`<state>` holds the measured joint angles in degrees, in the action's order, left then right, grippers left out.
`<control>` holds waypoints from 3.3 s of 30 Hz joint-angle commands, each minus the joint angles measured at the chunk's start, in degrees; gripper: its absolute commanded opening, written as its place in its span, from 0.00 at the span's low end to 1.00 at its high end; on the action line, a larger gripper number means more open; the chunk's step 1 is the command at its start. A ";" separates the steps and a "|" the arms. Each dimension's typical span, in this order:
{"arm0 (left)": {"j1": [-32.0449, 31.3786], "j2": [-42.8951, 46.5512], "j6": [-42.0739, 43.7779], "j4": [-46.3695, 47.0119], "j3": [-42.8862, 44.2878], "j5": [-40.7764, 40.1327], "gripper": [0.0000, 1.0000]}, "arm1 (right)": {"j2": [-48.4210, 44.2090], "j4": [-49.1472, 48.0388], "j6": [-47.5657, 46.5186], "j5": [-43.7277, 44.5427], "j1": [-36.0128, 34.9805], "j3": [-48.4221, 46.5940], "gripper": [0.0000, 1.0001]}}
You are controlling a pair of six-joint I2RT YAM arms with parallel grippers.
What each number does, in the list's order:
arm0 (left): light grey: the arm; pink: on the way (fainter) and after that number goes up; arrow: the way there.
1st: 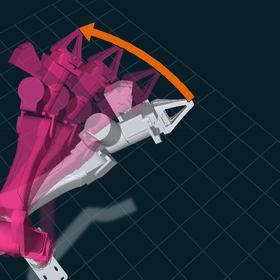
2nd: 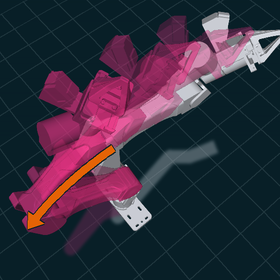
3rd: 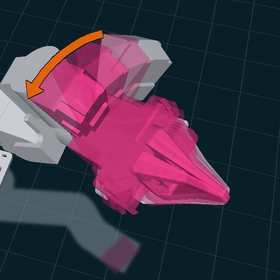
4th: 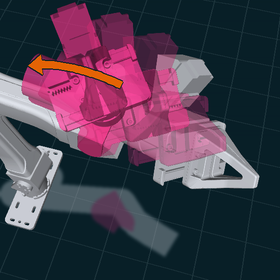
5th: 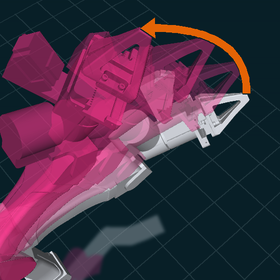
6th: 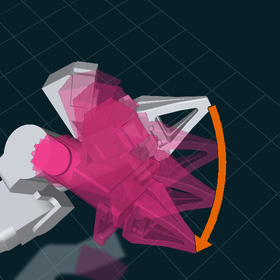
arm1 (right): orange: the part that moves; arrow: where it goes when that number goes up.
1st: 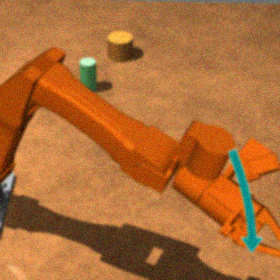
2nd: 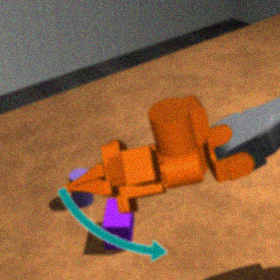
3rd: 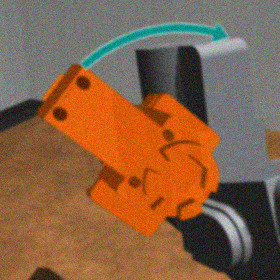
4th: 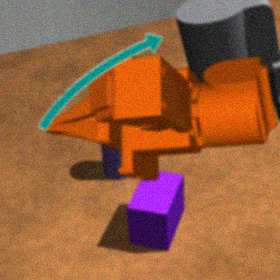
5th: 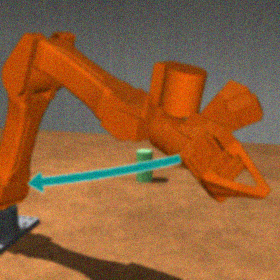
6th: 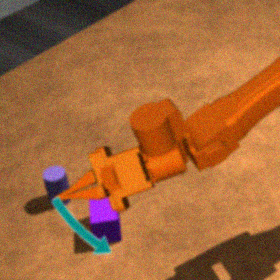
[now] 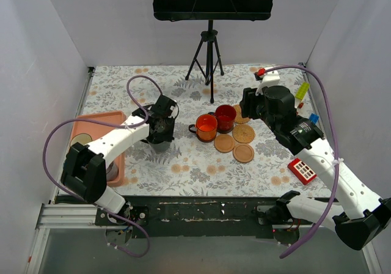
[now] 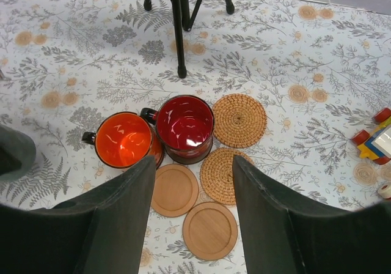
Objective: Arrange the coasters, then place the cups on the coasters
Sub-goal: Place the cup at the center of the board, then pick up the cup at the center of the board.
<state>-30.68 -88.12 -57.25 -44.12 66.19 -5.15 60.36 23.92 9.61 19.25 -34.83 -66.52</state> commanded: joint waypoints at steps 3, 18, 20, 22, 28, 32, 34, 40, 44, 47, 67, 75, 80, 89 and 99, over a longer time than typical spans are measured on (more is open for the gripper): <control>-5.18 5.76 0.39 8.42 -4.40 0.49 0.00 | -0.51 -1.51 1.82 -1.22 0.11 0.96 0.59; -10.10 3.04 2.15 14.59 -10.38 -1.44 0.06 | -0.24 -0.37 2.78 -0.35 -0.15 1.57 0.58; -10.19 2.43 2.06 14.50 -10.82 -1.53 0.06 | 0.28 0.07 2.96 -0.26 -0.15 1.31 0.58; -10.54 2.34 1.62 14.76 -11.17 -1.79 0.09 | 1.16 0.86 3.31 -0.35 -0.24 0.61 0.57; -11.25 1.72 2.15 15.90 -12.67 -1.10 0.20 | 3.54 3.06 5.24 1.41 -1.03 -0.80 0.56; -11.25 2.33 2.06 16.78 -13.55 -0.30 0.38 | 4.77 4.02 6.30 3.51 -2.43 -1.42 0.58; -11.42 3.30 1.97 16.78 -13.37 -0.30 0.51 | 5.12 4.29 6.48 4.74 -3.31 -2.12 0.58; -11.42 9.97 0.31 13.98 -8.81 0.66 0.87 | 5.73 4.38 5.95 8.53 -6.21 -5.02 0.58; -11.42 14.98 -2.06 11.17 -6.61 0.93 0.98 | 6.52 3.86 5.60 8.97 -7.18 -6.69 0.60; -11.25 19.55 -4.08 8.88 -5.99 0.14 0.98 | 7.66 3.06 4.38 8.18 -8.32 -7.57 0.61; 20.13 20.53 -19.39 0.27 0.60 1.57 0.98 | 38.23 3.67 -1.96 -17.92 -21.60 -24.88 0.64; 16.53 22.99 -15.87 -2.29 -1.15 -8.30 0.98 | 45.54 1.92 -2.93 -15.21 -21.86 -25.76 0.63; 15.56 22.29 -15.78 -1.68 -1.42 -7.60 0.98 | 48.71 1.13 -3.36 -13.80 -21.86 -25.50 0.60; 15.03 22.37 -15.96 -1.41 -2.30 -6.98 0.98 | 54.07 1.48 -5.56 -13.53 -21.86 -28.23 0.50; 14.94 22.28 -16.40 -2.99 -0.63 -11.63 0.98 | 54.17 0.69 -6.71 -16.43 -21.86 -31.99 0.01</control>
<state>-15.51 -67.22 -73.71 -45.67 64.12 -12.47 115.26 26.61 3.62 3.77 -56.80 -93.47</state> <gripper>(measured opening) 0.981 0.085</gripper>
